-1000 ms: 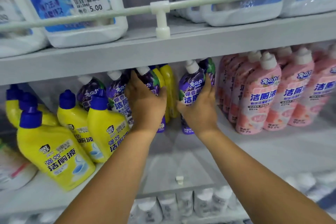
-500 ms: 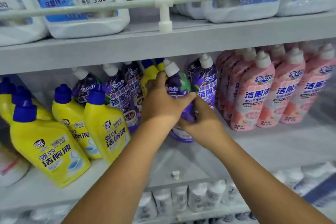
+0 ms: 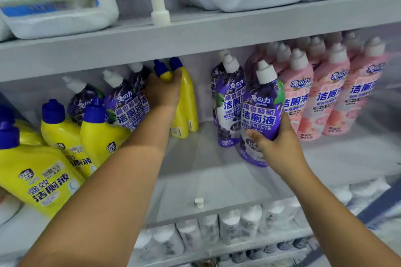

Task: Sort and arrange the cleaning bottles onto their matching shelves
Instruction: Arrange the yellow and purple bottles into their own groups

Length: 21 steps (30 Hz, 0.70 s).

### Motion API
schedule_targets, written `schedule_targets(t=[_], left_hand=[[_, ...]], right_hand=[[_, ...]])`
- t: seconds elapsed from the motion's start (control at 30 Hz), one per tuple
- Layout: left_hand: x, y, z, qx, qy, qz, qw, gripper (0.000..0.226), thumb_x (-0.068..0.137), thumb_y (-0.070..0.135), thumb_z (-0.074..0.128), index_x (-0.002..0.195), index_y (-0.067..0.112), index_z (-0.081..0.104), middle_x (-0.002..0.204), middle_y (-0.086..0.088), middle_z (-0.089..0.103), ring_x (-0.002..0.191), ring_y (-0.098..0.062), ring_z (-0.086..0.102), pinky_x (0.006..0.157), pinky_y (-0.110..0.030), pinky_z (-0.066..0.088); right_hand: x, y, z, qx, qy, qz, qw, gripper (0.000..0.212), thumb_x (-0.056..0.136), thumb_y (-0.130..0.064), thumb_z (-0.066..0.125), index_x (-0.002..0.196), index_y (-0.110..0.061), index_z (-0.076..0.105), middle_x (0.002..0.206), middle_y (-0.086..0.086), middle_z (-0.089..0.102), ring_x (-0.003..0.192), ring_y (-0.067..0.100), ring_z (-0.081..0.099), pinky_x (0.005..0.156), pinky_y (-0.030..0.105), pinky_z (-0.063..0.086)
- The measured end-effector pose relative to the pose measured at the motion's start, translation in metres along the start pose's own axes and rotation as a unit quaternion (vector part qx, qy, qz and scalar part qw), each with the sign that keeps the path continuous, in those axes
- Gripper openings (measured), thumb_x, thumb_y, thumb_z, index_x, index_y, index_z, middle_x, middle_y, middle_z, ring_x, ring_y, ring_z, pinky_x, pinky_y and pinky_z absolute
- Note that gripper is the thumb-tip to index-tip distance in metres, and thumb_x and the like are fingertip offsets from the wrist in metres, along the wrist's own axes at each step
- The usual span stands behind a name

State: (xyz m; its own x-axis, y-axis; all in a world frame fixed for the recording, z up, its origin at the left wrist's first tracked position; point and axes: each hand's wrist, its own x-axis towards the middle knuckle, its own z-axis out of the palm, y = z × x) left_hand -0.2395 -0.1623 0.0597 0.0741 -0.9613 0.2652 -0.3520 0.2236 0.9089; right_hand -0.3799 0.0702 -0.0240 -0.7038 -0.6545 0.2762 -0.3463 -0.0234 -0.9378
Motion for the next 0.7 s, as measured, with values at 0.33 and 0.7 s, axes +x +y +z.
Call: schedule_targets(t=[0.33,0.7], left_hand=[[0.017,-0.006,-0.006,-0.037,-0.067,0.034,0.996,0.046,0.082,0.052,0.074,0.109,0.014,0.071,0.1,0.002,0.073,0.101,-0.021,0.068,0.085,-0.029,0.05],[-0.057,-0.019,-0.08,-0.03,-0.062,0.075,0.995,0.041,0.092,0.052,0.063,0.085,0.013,0.067,0.079,0.002,0.071,0.087,-0.026,0.066,0.077,-0.033,0.049]], right_hand=[[-0.037,-0.012,0.008,-0.038,0.182,-0.123,0.975,0.044,0.088,-0.025,0.077,0.12,-0.014,0.049,0.117,0.001,0.052,0.103,0.023,0.057,0.087,0.021,0.044],[0.076,-0.109,0.144,-0.002,0.009,-0.112,0.994,0.021,0.089,-0.005,0.061,0.109,0.0,0.06,0.103,0.014,0.063,0.099,0.031,0.062,0.083,0.027,0.043]])
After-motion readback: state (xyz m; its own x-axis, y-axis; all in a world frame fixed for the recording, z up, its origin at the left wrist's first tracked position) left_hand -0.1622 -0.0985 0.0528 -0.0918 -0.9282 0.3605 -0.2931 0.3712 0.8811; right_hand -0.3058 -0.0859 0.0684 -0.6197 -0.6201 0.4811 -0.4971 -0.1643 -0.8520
